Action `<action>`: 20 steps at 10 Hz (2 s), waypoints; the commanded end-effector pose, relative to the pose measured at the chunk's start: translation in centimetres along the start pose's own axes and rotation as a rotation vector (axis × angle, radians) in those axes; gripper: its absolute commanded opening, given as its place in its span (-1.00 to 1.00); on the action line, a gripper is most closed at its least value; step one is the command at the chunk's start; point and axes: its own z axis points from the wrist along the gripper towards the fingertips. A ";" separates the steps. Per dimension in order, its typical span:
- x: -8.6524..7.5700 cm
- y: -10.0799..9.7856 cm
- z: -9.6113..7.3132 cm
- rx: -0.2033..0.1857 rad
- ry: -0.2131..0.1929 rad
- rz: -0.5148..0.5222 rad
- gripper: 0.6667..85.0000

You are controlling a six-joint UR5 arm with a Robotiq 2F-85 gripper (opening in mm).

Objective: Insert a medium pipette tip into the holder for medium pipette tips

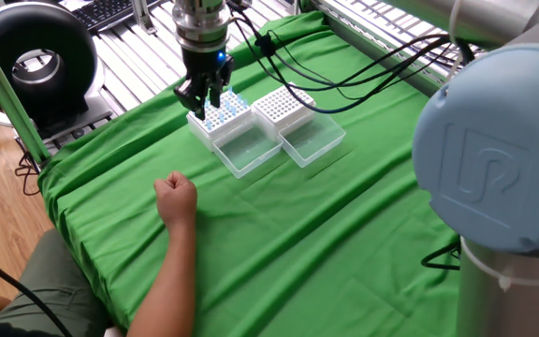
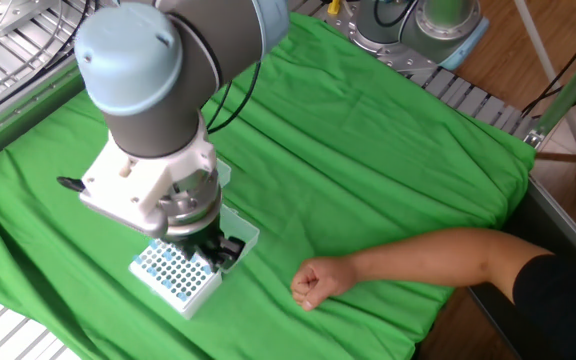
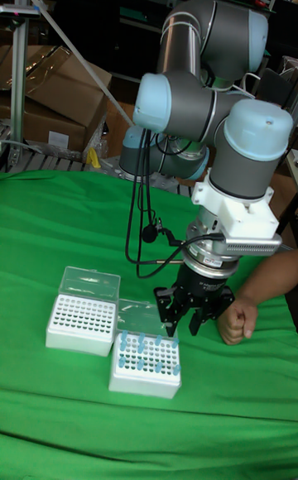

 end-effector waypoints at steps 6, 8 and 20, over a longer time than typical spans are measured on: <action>-0.7 0.1 2.1 0.014 -0.044 0.018 -0.11; -0.3 0.1 2.4 0.017 -0.047 0.018 -0.13; 1.3 0.1 3.6 0.020 -0.036 0.047 -0.53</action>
